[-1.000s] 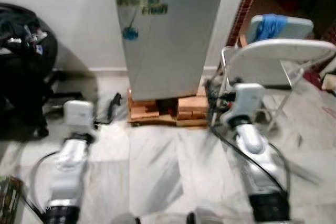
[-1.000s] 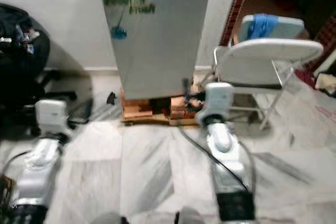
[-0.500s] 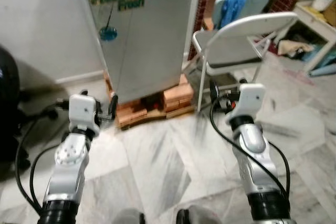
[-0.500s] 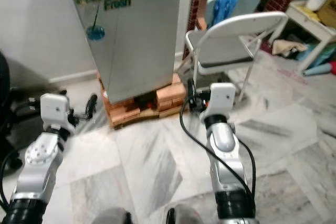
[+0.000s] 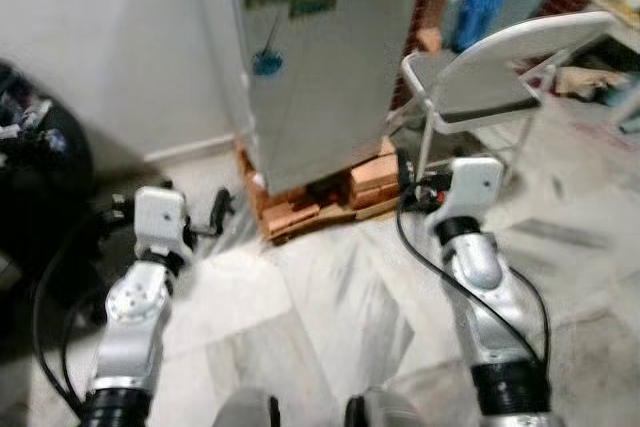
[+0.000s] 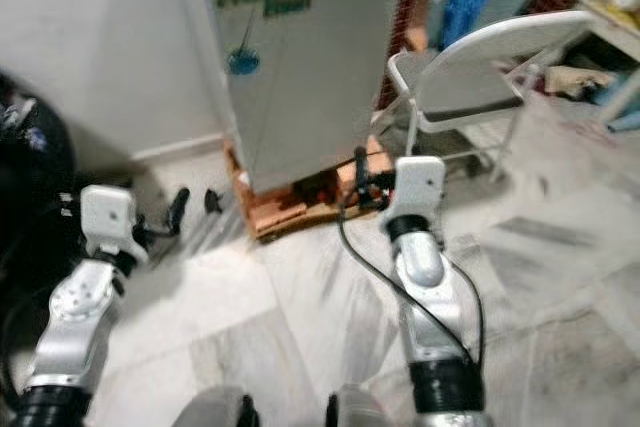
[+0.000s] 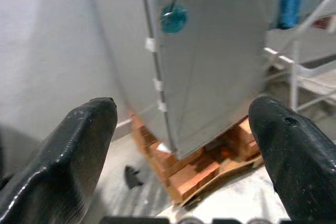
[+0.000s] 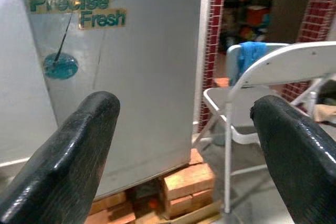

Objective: Restocking fridge

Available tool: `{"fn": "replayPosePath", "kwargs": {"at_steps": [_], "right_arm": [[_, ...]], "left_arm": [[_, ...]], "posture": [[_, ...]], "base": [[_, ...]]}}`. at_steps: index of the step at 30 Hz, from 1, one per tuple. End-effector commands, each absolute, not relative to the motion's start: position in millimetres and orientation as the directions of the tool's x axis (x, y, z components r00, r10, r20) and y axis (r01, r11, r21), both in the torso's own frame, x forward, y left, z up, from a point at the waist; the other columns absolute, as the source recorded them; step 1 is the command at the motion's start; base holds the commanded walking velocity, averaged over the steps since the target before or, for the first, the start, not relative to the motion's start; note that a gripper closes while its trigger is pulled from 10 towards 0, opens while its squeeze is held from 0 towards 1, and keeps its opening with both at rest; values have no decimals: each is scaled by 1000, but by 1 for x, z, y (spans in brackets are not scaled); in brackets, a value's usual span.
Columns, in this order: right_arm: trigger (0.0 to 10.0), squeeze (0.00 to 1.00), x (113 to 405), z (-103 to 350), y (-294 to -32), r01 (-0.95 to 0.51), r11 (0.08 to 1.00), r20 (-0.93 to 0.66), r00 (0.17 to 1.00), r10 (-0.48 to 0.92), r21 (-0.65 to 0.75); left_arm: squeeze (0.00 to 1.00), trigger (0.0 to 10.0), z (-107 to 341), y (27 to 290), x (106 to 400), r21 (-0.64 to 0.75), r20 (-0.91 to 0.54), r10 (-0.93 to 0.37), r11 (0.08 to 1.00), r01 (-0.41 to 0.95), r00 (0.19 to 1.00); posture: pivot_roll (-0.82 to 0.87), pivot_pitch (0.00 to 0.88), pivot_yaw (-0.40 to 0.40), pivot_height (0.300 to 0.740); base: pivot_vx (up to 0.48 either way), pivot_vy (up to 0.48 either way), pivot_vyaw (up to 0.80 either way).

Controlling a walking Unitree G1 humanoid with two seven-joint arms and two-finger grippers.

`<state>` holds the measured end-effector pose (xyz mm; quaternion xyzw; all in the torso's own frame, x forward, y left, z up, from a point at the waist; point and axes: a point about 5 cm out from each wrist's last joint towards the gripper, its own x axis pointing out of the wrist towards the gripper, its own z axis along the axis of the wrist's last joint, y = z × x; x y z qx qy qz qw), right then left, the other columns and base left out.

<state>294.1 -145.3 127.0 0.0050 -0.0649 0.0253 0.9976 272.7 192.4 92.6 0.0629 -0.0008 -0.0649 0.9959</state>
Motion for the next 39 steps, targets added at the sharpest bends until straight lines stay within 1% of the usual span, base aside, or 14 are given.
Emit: {"fn": "replayPosePath", "kwargs": {"at_steps": [1,4,9,14,21,27,29,39], "right_arm": [[10000,0,293,126,-135,-82,996,132,988,79,19],[10000,0,292,125,-133,-88,996,127,988,85,23],[10000,0,293,126,-135,-88,996,128,988,84,21],[10000,0,293,127,-138,-86,996,134,988,83,15],[10000,0,292,127,-136,-98,995,132,987,95,12],[10000,0,292,126,-135,-108,994,130,986,105,9],[10000,0,293,126,-135,-111,994,130,986,109,7],[10000,0,296,129,-136,-119,993,137,984,118,1]], "left_arm": [[0,10000,94,201,269,131,-3,-112,985,112,994],[0,10000,91,200,265,127,-8,-112,986,112,994],[0,10000,88,199,262,134,-16,-120,984,121,993],[0,10000,89,198,262,133,-9,-135,982,135,991],[0,10000,87,198,262,106,-31,-122,987,124,992],[0,10000,81,202,260,113,-52,-98,988,103,994],[0,10000,81,200,259,100,-47,-98,990,103,994],[0,10000,80,195,260,103,-43,-101,989,105,994]], "posture": [[1,88,12,740],[-1,82,9,740],[-1,82,0,740],[-3,83,-1,740],[-6,89,-4,740],[-7,89,-10,740],[-4,88,-12,740],[-6,82,-18,740]], "base": [[0,420,0],[317,360,0],[348,328,-738],[456,0,-695],[455,0,0],[379,290,0],[285,386,0],[0,443,0]]}}
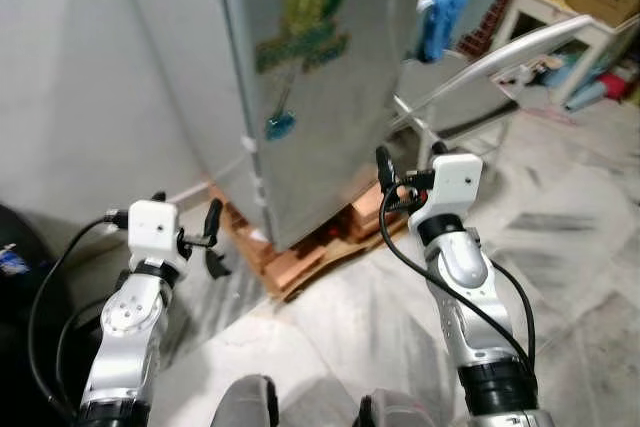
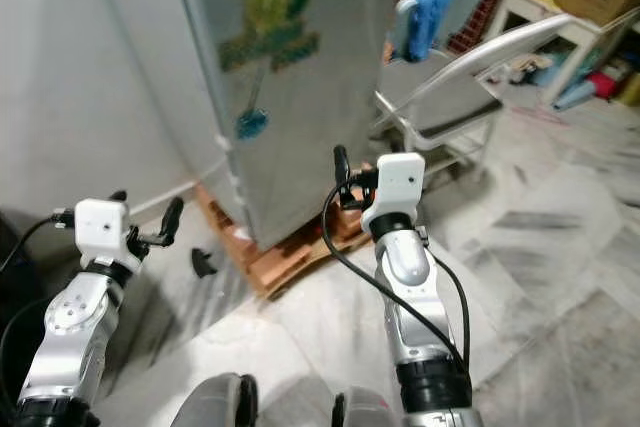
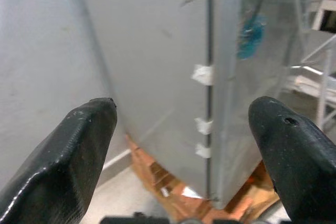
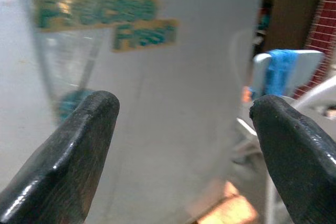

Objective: Restocking fridge

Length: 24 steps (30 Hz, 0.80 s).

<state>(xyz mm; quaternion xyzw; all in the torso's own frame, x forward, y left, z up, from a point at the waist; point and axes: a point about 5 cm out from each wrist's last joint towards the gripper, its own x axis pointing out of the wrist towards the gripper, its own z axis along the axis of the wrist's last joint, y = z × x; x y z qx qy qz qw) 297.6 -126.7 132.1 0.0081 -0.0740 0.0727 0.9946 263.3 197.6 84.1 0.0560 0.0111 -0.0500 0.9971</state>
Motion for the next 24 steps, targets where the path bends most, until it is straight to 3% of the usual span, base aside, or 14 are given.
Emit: {"fn": "replayPosePath", "kwargs": {"at_steps": [1,8,11,24], "right_arm": [[10000,0,296,129,-136,-120,993,138,983,119,-1],[10000,0,300,133,-139,-110,994,149,983,110,-9],[10000,0,302,134,-141,-105,994,151,983,106,-12],[10000,0,299,130,-150,-90,995,141,986,94,-32]], "left_arm": [[0,10000,80,195,260,103,-43,-101,989,105,994],[0,10000,79,195,261,108,-44,-103,988,107,994],[0,10000,80,193,262,119,-38,-114,986,117,993],[0,10000,65,214,245,139,-115,-61,987,77,991]], "posture": [[-6,82,-18,740],[-9,82,-15,740],[-10,89,-15,740],[-10,95,-21,740]], "base": [[0,458,0],[0,461,0],[0,375,-800],[0,0,-800]]}}
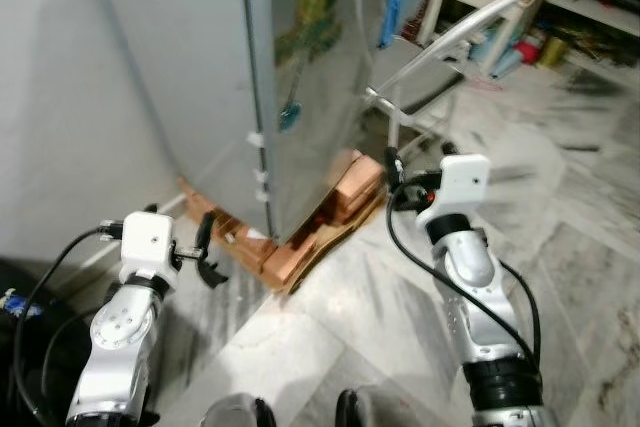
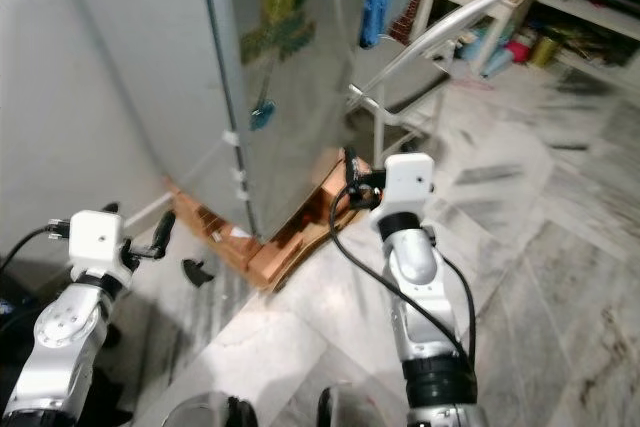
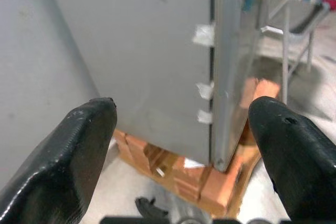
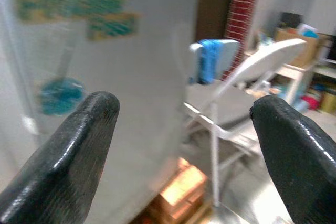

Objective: Restocking fridge

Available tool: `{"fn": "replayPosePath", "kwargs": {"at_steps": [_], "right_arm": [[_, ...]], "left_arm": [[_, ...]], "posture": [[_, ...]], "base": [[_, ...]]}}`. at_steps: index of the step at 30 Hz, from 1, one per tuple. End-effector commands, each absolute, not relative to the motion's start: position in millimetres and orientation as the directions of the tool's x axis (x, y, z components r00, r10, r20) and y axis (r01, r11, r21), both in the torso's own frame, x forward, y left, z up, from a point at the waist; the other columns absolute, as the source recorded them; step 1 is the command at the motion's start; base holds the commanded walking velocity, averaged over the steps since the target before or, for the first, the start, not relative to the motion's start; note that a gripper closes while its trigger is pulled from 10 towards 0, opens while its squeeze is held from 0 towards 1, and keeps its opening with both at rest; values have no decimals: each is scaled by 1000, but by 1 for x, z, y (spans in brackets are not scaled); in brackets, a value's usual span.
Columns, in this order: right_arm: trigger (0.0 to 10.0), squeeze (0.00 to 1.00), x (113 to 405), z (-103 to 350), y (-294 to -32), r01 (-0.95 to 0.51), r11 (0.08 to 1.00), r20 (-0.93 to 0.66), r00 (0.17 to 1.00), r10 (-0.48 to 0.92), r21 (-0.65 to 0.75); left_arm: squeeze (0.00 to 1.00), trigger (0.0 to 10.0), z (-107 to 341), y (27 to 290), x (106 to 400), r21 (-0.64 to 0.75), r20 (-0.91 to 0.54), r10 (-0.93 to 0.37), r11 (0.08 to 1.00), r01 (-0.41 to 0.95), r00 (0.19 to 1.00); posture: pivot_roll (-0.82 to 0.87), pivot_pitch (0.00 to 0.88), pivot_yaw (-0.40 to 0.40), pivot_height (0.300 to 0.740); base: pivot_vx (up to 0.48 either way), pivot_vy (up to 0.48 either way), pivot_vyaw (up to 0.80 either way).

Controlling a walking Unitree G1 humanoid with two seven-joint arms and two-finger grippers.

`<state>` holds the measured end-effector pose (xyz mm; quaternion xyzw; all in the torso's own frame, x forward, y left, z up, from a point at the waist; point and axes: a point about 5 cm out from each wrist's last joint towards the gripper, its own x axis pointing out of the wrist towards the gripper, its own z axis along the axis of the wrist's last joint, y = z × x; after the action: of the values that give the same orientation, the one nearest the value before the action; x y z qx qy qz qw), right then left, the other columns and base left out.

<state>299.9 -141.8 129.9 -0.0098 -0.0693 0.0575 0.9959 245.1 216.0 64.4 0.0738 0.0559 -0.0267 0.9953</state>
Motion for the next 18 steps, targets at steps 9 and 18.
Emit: {"fn": "replayPosePath", "kwargs": {"at_steps": [9,18], "right_arm": [[10000,0,299,132,-145,-104,994,145,983,108,-31],[10000,0,299,132,-146,-101,994,147,984,105,-34]], "left_arm": [[0,10000,68,207,247,115,-91,-67,990,78,994],[0,10000,70,203,250,111,-83,-81,990,90,993]], "posture": [[-10,95,-21,740],[-10,101,-19,740]], "base": [[262,298,-444],[321,357,0]]}}
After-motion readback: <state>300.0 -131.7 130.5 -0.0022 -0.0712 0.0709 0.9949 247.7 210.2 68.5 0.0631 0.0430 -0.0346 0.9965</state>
